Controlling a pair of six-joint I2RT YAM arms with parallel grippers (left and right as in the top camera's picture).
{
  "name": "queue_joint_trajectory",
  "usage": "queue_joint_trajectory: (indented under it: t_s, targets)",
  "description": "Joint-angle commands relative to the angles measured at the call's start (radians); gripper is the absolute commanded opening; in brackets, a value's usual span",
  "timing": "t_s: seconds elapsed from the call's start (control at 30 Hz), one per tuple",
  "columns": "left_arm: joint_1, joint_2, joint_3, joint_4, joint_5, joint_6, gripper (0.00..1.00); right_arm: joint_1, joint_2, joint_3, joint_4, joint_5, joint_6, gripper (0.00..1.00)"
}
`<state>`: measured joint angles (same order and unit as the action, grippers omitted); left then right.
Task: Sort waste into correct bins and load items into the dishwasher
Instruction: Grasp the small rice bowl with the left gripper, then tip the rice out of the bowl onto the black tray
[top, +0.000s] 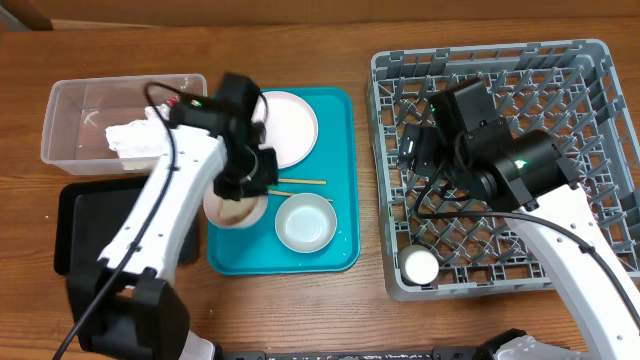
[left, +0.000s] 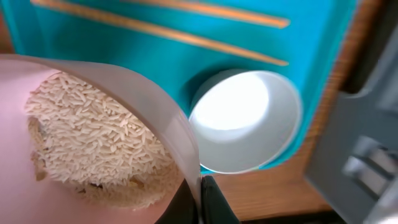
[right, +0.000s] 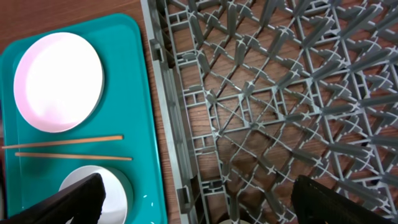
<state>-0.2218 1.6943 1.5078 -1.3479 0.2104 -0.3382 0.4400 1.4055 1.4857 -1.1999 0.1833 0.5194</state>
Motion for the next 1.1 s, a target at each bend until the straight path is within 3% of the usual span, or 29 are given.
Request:
queue_joint_trajectory:
  t_s: [0.0,0.27,0.4,0.6,0.77,1.07]
  targets:
    - [0.088,-0.053,0.037,-0.047,0.093,0.148,0.04,-0.004,-0.002,0.019,0.010,0.011,-0.004,0.98]
    - [0.455,-0.084,-0.036,-0.059,0.309,0.422,0.04,-0.004,-0.002,0.019,0.022,0.011,-0.004,0.98]
    - [0.692,-0.074,-0.150,0.039,0.583,0.520,0.04,-0.004,-0.002,0.019,0.014,0.002,-0.029,0.98]
    - [0.921,-0.018,-0.262,0.079,0.835,0.618,0.04,-0.004,-0.002,0.019,0.010,-0.001,-0.038,0.98]
    - [1.065,0.058,-0.297,0.076,1.033,0.687,0.04,-0.004,-0.002,0.019,0.010,-0.001,-0.038,0.98]
    - [1.132,0.183,-0.297,0.061,1.201,0.700,0.04,-0.004,-0.002,0.019,0.010,-0.001,-0.038,0.98]
